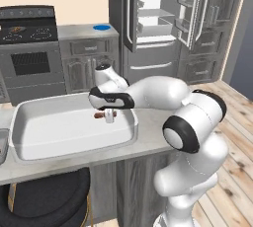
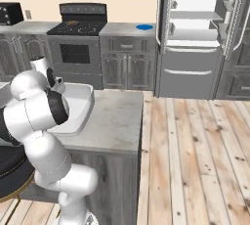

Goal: Place the cold items (banana and cucumber) from the fridge in one tupperware on the dining counter. Place the warm items (hot dog and kebab skewer) in the stove area in another tupperware.

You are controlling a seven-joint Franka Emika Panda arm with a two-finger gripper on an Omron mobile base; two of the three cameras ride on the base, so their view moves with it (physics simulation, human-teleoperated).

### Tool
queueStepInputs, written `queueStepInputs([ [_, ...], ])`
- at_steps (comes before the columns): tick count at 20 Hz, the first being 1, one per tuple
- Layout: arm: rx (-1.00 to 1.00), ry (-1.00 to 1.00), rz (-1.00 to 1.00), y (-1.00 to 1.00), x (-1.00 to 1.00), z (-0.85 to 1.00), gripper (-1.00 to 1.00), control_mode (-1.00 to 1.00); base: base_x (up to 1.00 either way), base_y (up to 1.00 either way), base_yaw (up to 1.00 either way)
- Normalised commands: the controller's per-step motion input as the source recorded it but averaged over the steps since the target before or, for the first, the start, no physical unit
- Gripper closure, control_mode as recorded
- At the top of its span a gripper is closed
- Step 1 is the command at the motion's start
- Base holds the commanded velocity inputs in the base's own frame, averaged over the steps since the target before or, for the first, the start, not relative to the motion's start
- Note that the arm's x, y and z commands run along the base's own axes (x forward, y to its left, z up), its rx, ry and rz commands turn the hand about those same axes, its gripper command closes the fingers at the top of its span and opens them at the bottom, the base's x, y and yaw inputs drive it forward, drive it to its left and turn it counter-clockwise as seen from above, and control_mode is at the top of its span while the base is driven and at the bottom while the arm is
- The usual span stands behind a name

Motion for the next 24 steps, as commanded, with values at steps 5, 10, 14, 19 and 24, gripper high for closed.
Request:
queueStepInputs([
  [5,0.00,0.13,0.25,0.05,0.43,-0.27,1.00,-1.00,0.00,0.00,0.00],
  [10,0.00,0.03,0.09,0.03,0.33,-0.13,1.00,-1.00,0.00,0.00,0.00],
  [14,0.00,0.00,0.00,0.09,0.24,-0.39,1.00,-1.00,0.00,0.00,0.00],
  [19,-0.01,0.01,0.00,0.03,0.13,-0.46,1.00,-1.00,0.00,0.00,0.00],
  [24,0.00,0.01,0.00,0.00,0.02,-0.23,1.00,-1.00,0.00,0.00,0.00],
])
